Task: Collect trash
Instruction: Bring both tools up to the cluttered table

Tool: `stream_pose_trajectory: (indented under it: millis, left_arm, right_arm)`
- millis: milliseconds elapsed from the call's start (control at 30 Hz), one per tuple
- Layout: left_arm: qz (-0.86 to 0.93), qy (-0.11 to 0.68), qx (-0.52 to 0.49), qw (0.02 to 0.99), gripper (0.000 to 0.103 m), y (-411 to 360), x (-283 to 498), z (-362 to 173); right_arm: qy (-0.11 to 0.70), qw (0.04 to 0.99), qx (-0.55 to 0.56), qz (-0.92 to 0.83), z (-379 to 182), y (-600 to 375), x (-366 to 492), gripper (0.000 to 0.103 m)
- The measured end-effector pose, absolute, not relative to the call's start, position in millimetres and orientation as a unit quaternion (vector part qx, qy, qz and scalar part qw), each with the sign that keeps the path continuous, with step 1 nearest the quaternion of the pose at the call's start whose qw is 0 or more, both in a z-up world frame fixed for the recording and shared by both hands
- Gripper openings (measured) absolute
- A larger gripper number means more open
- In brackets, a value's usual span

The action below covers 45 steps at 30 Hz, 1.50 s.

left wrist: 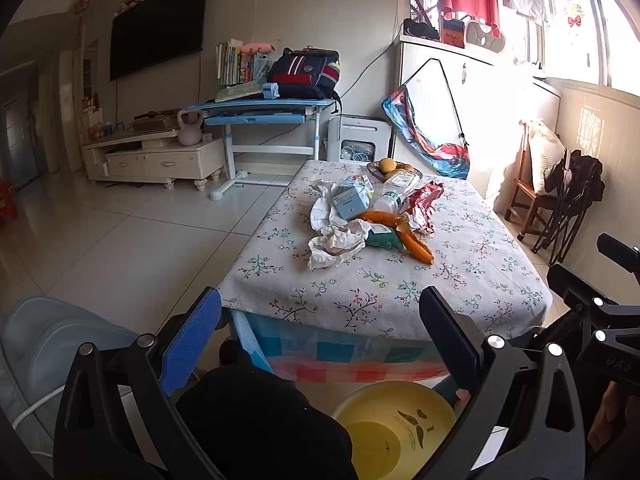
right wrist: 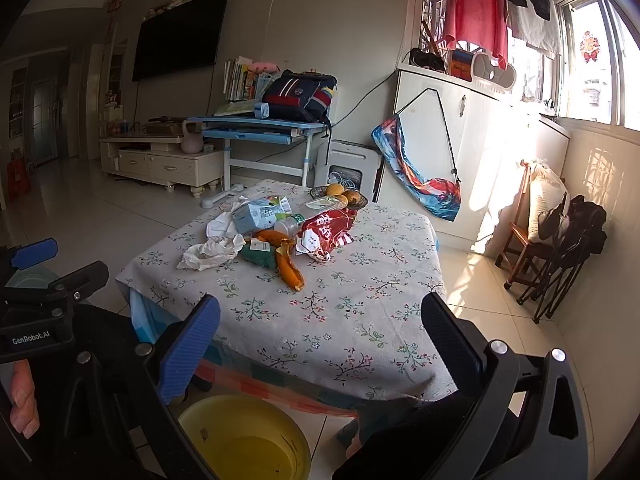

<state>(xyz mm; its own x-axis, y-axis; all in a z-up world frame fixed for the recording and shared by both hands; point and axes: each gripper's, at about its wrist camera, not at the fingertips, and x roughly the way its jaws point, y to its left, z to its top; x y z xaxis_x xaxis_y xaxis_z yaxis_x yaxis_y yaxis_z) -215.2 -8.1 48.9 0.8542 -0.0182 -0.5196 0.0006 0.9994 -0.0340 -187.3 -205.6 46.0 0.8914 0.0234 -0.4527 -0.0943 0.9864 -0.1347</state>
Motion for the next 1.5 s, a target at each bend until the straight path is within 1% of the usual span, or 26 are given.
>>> stream_pose_trajectory:
  millis: [1500]
  left_arm:
    - [0.003, 0.260, 0.014, 0.966, 0.096, -24.3, -215.4, 54.1]
  right_arm:
    - [0.239, 0.968, -0.064, 0.035, 47.3, -213.4, -187.0, 0.097]
